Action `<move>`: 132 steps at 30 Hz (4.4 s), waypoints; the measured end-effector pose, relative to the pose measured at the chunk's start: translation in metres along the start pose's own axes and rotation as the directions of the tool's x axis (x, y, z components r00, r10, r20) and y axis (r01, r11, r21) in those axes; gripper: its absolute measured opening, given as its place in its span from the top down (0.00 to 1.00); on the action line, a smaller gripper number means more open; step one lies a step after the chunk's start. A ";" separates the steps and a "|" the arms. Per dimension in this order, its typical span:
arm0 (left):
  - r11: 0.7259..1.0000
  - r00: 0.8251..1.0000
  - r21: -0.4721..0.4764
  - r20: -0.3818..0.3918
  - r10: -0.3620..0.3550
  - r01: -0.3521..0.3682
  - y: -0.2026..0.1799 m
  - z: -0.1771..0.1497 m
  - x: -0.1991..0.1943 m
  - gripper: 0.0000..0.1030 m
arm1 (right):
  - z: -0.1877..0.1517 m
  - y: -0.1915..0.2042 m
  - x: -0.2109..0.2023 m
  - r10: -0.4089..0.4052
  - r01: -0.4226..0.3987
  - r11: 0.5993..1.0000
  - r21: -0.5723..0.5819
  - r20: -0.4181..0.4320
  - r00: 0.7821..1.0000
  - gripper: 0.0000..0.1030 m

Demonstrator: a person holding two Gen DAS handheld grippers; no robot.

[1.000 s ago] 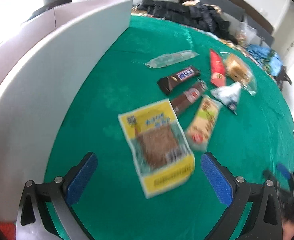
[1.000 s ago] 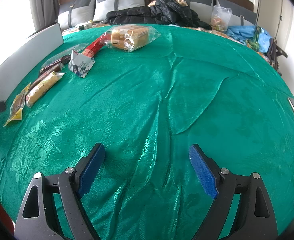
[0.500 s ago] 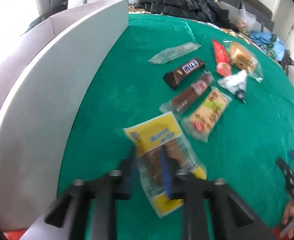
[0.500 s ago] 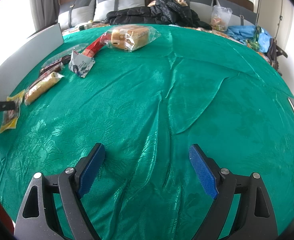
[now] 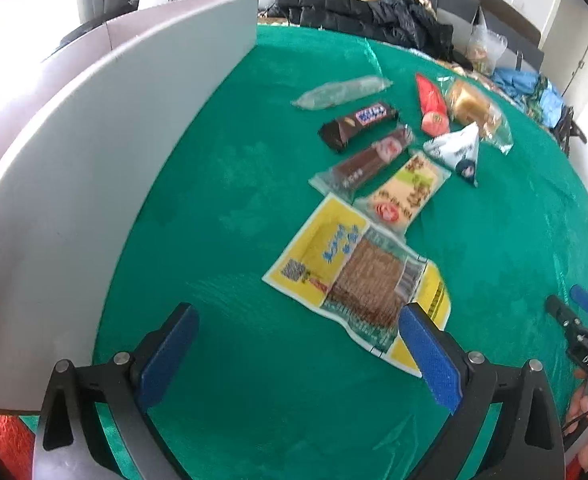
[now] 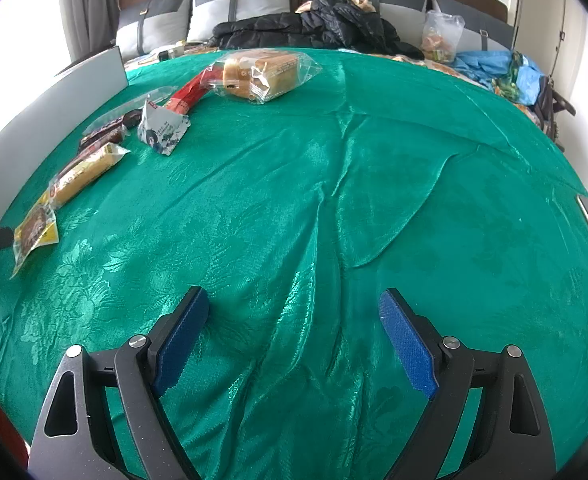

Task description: Organize snacks

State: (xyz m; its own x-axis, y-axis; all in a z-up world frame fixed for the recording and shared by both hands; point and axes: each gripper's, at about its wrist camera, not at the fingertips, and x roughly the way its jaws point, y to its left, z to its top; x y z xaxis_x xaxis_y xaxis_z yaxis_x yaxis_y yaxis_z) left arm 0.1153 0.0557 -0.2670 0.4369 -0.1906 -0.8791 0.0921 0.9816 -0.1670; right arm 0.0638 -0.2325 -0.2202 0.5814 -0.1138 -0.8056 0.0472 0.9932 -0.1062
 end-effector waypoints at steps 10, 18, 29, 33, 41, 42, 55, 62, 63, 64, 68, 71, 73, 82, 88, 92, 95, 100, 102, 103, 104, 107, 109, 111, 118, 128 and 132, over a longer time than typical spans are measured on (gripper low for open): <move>0.996 0.997 0.056 -0.021 0.070 -0.069 -0.009 -0.008 0.009 0.00 | 0.000 0.000 0.000 0.001 -0.001 1.000 0.000 0.000 1.000 0.13; 0.995 0.994 0.009 -0.044 0.099 -0.099 0.012 -0.009 0.006 0.00 | 0.000 0.000 0.000 0.001 -0.001 1.000 0.001 0.000 1.000 0.13; 0.995 0.996 0.023 -0.011 0.093 -0.092 0.017 -0.014 0.003 0.00 | 0.021 0.017 -0.005 0.148 -0.139 0.984 0.112 -0.077 0.986 0.14; 0.996 0.995 0.022 -0.030 0.092 -0.091 0.017 -0.014 0.001 0.00 | 0.069 0.073 0.015 0.347 -0.327 0.932 0.157 -0.125 0.929 0.16; 0.997 0.997 0.033 -0.033 0.074 -0.073 0.020 -0.026 -0.011 0.00 | 0.130 0.176 0.087 0.277 -0.256 0.960 0.111 -0.267 0.923 0.17; 0.997 0.997 0.034 -0.029 0.074 -0.073 0.020 -0.026 -0.012 0.00 | 0.129 0.186 0.087 0.227 -0.224 0.974 0.043 -0.270 0.936 0.33; 0.991 0.993 0.074 -0.041 -0.108 0.110 -0.021 -0.031 -0.014 0.00 | 0.049 0.046 0.017 0.097 -0.103 0.994 -0.034 -0.138 0.986 0.68; 0.954 0.964 0.135 -0.053 -0.262 0.267 -0.091 -0.018 -0.004 0.00 | 0.017 -0.035 0.000 0.031 -0.023 0.993 0.116 -0.069 0.997 0.42; 0.940 0.951 0.143 -0.064 -0.304 0.310 -0.104 -0.015 -0.004 0.00 | 0.019 -0.041 0.002 0.038 -0.028 0.989 0.142 -0.068 0.997 0.40; 0.926 0.936 0.139 -0.075 -0.343 0.350 -0.111 -0.011 -0.004 0.01 | 0.021 -0.043 0.003 0.045 -0.034 0.986 0.163 -0.061 0.997 0.39; 0.858 0.864 0.110 -0.095 -0.494 0.503 -0.110 0.001 -0.025 0.01 | 0.027 -0.050 0.009 0.043 -0.035 0.984 0.173 -0.044 0.998 0.33; 0.891 0.900 0.136 -0.028 -0.434 0.434 -0.081 0.025 -0.044 0.01 | 0.025 -0.049 0.010 0.034 -0.028 0.988 0.153 -0.035 0.999 0.29; 0.927 0.931 0.097 0.005 -0.364 0.362 -0.054 0.044 -0.047 0.01 | 0.026 -0.053 0.014 0.021 -0.016 0.991 0.131 -0.037 0.999 0.25; 0.973 0.971 -0.014 -0.074 -0.229 0.228 -0.022 0.056 0.010 0.01 | 0.022 -0.044 0.019 -0.038 0.040 0.996 0.076 -0.022 0.999 0.14; 0.846 0.837 -0.072 -0.128 -0.533 0.528 -0.062 0.010 0.003 0.01 | 0.020 -0.045 0.017 -0.038 0.039 0.997 0.071 -0.018 0.999 0.14; 0.776 0.766 -0.014 -0.151 -0.625 0.630 -0.088 -0.002 -0.019 0.01 | 0.021 -0.044 0.018 -0.038 0.040 0.997 0.073 -0.018 0.999 0.14; 0.832 0.854 0.193 -0.155 -0.497 0.519 -0.099 0.009 -0.035 0.01 | 0.022 -0.045 0.017 -0.033 0.034 0.997 0.072 -0.017 0.999 0.14; 0.773 0.920 0.500 -0.192 -0.341 0.391 -0.136 0.012 -0.041 0.01 | 0.024 -0.043 0.020 -0.044 0.045 0.996 0.077 -0.018 0.999 0.14; 0.712 0.927 0.595 -0.219 -0.304 0.373 -0.155 0.004 -0.034 0.01 | 0.024 -0.043 0.021 -0.045 0.046 0.996 0.078 -0.018 0.999 0.14; 0.664 0.934 0.657 -0.236 -0.269 0.357 -0.168 -0.004 -0.026 0.01 | 0.024 -0.044 0.020 -0.043 0.044 0.996 0.078 -0.017 0.999 0.14; 0.636 0.938 0.689 -0.247 -0.245 0.348 -0.177 -0.008 -0.019 0.01 | 0.024 -0.043 0.021 -0.041 0.042 0.996 0.077 -0.017 0.999 0.14; 0.641 0.948 0.699 -0.256 -0.190 0.318 -0.184 -0.008 0.009 0.01 | 0.023 -0.043 0.020 -0.036 0.038 0.997 0.073 -0.017 0.999 0.14; 0.680 0.947 0.663 -0.268 -0.176 0.314 -0.178 -0.003 0.025 0.01 | 0.023 -0.043 0.020 -0.034 0.035 0.997 0.069 -0.017 0.999 0.14; 0.709 0.957 0.643 -0.219 -0.191 0.289 -0.171 0.002 0.027 0.00 | 0.022 -0.043 0.020 -0.036 0.037 0.997 0.069 -0.018 0.999 0.14; 0.794 0.973 0.564 -0.170 -0.157 0.227 -0.159 0.016 0.031 0.00 | 0.023 -0.043 0.021 -0.041 0.043 0.996 0.074 -0.023 0.999 0.14; 0.826 0.979 0.528 -0.147 -0.138 0.196 -0.156 0.017 0.032 0.00 | 0.023 -0.043 0.020 -0.040 0.042 0.996 0.073 -0.025 0.999 0.14; 0.827 0.978 0.526 -0.170 -0.124 0.196 -0.155 0.013 0.027 0.02 | 0.024 -0.043 0.020 -0.034 0.036 0.997 0.069 -0.034 0.999 0.14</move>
State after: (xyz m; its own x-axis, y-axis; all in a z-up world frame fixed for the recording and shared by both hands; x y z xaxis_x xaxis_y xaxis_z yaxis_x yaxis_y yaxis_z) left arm 0.1249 -0.1019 -0.2593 0.2639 -0.3068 -0.9145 0.6330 0.7704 -0.0758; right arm 0.0925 -0.2767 -0.2177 0.5516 -0.1479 -0.8209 0.1242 0.9877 -0.0945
